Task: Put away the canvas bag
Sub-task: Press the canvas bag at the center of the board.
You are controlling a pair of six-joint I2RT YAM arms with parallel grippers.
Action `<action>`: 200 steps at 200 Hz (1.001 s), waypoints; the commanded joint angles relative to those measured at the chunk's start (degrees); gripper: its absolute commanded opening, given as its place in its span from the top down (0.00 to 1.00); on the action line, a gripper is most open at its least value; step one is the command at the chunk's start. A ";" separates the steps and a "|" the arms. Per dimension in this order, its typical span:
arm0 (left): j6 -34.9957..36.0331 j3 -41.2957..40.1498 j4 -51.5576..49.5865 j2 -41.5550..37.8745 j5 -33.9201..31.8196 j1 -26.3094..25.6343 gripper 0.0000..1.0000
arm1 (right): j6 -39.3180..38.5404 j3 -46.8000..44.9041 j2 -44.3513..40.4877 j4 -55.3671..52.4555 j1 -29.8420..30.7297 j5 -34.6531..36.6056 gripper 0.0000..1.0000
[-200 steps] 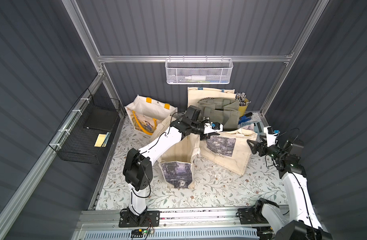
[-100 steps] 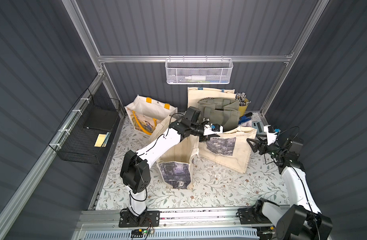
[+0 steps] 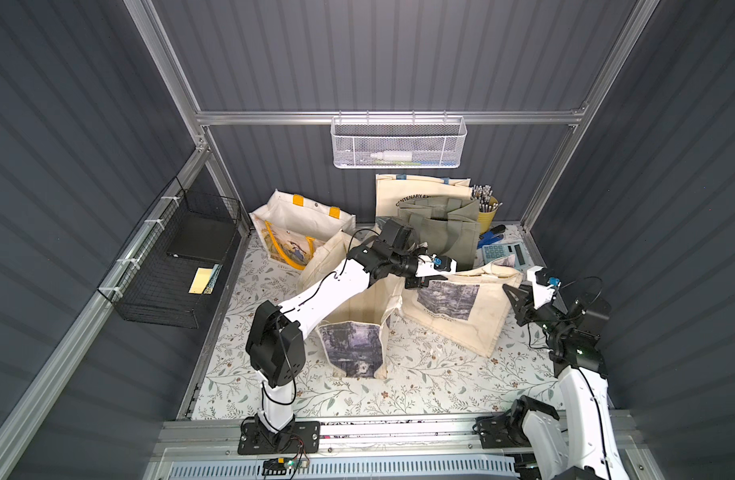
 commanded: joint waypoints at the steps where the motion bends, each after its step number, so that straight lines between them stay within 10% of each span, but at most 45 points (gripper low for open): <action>1: 0.62 4.61 -0.92 1.06 1.23 -0.83 0.81 | -2.30 -1.35 -1.39 -0.17 0.54 -0.31 0.89; 60: -2.17 12.92 -1.33 6.80 2.10 -3.53 0.39 | -4.02 -2.64 -3.96 -0.62 1.91 0.32 0.94; 200: -9.84 18.82 0.05 12.38 -9.01 -12.52 0.23 | -3.41 -3.93 -9.58 0.12 2.34 5.25 0.97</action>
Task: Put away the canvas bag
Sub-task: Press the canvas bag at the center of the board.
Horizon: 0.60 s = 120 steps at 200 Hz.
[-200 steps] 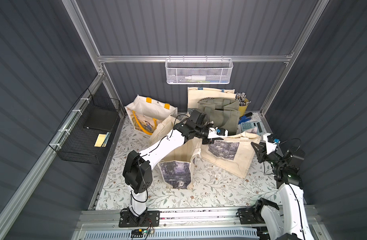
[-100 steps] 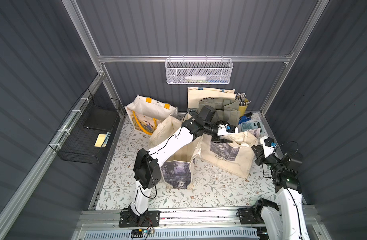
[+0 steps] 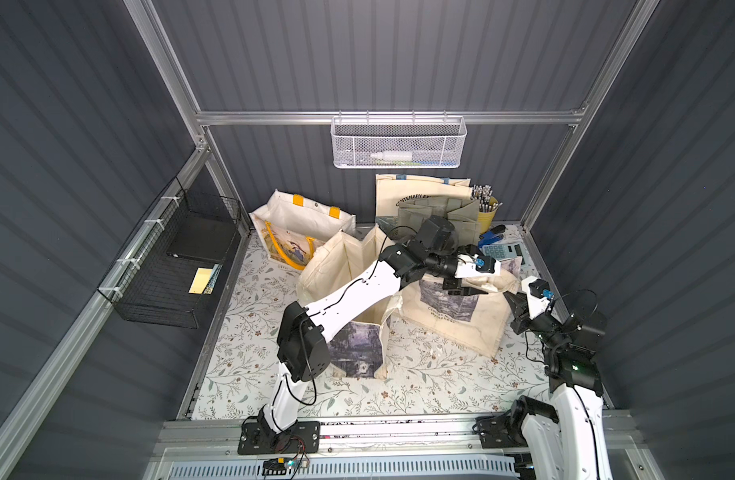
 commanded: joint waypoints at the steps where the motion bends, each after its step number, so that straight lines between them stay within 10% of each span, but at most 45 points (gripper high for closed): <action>1: -2.90 0.96 0.08 2.58 -4.51 -1.84 0.23 | -0.35 -0.25 -1.01 0.60 0.20 0.80 0.97; 120: -9.33 3.81 13.29 4.97 -18.60 -4.58 0.24 | -1.67 -2.17 -4.55 -2.46 1.38 2.23 0.99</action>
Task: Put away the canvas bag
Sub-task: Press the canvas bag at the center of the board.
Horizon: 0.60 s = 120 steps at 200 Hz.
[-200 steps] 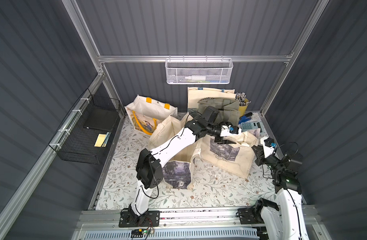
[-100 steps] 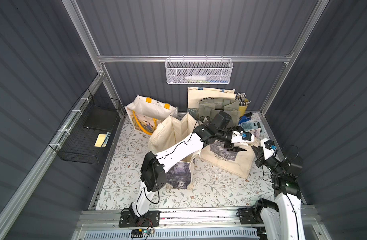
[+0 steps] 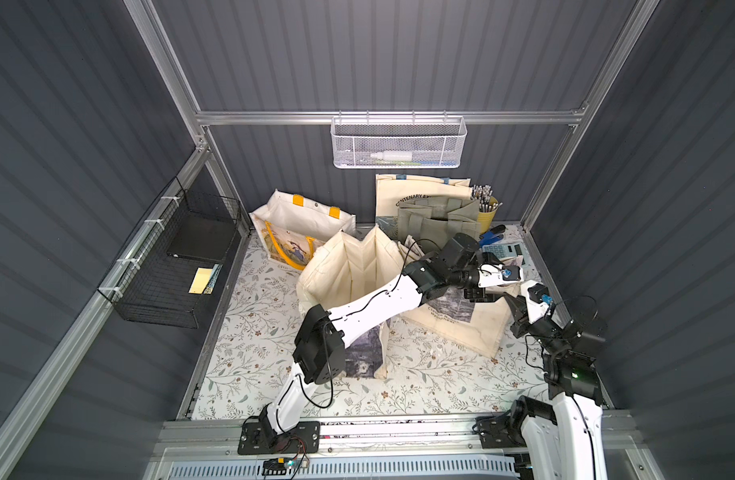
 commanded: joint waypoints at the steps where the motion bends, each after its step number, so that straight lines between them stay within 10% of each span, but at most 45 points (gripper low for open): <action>1: -2.61 1.88 3.61 -0.04 -1.70 -0.14 0.24 | -0.60 -1.09 -0.75 -0.49 0.53 0.31 0.99; 120: -3.67 3.87 -0.61 3.19 -5.80 1.20 0.20 | -6.03 -0.42 -1.94 -2.47 1.40 -0.32 1.00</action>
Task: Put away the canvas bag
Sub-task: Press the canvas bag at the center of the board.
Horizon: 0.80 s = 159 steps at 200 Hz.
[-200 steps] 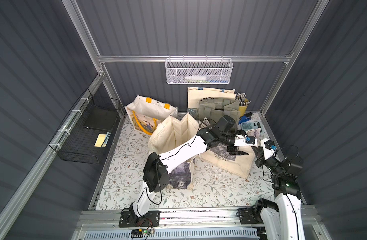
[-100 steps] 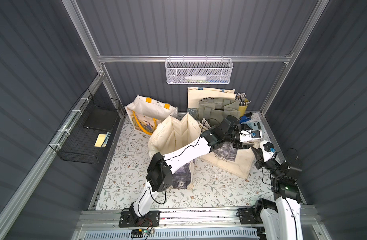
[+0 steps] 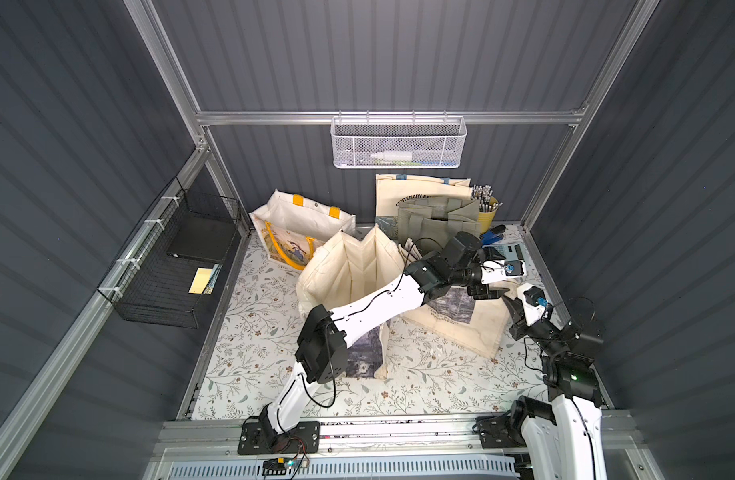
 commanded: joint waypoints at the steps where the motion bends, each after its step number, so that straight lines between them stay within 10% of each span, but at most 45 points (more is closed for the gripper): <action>1: -2.53 2.21 -0.94 1.59 -2.88 1.27 0.21 | -2.52 0.09 -0.93 -1.16 0.62 -0.86 1.00; 159: -11.92 7.56 -9.74 3.65 16.44 4.84 0.29 | -4.46 1.28 -1.02 0.37 2.30 -0.45 1.00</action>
